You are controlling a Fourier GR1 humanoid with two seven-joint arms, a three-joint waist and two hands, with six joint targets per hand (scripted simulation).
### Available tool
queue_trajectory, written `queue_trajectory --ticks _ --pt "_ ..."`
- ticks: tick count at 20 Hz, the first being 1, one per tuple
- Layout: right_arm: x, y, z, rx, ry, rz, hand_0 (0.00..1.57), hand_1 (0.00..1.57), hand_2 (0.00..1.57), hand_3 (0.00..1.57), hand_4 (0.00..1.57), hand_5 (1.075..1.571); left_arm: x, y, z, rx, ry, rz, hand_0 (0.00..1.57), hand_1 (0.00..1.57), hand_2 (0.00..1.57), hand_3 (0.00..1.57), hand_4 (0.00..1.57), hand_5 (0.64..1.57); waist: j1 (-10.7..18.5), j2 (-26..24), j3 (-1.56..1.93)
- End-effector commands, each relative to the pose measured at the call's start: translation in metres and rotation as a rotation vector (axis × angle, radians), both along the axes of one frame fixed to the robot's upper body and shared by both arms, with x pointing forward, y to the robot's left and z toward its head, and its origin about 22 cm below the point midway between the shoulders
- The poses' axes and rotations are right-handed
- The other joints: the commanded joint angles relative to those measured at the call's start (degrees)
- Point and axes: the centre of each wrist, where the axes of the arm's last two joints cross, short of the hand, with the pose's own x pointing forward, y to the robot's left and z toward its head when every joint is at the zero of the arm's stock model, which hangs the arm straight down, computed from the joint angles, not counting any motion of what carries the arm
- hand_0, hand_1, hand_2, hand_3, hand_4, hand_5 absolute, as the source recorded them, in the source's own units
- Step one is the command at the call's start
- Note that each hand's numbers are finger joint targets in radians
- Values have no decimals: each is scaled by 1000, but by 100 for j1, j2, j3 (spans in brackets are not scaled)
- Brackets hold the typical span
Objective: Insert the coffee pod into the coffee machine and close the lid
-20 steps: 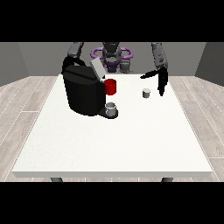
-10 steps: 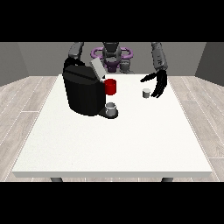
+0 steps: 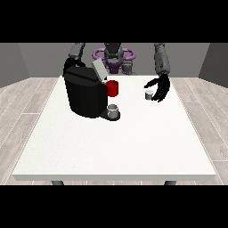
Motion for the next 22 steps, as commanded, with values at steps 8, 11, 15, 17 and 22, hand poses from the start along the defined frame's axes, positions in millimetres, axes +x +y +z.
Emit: queue_trajectory --ticks 8,11,15,17,22 --pt "-10 -3 11 34 -22 32 0 0 0 0 492 1571 -7 10 -21 87 -130 59 824 824 972 737 389 1571 -225 122 -2" --pt "1 1 1 42 -65 -9 0 0 0 0 510 1571 8 1 -6 155 -177 -1 971 971 1086 863 323 1571 -53 322 0" --pt "3 -6 2 43 -3 -27 0 0 0 0 426 1571 14 2 2 231 -80 -27 970 970 1054 793 319 1571 -22 62 1" --pt "-1 7 3 39 -36 -12 0 0 0 0 414 1571 13 8 -2 220 -123 -11 1115 1115 1173 966 280 1571 -99 265 0" --pt "5 -29 -15 66 64 -73 0 0 0 0 429 1571 25 -26 7 178 -136 -159 1424 1424 1457 1423 564 1571 226 -249 4"
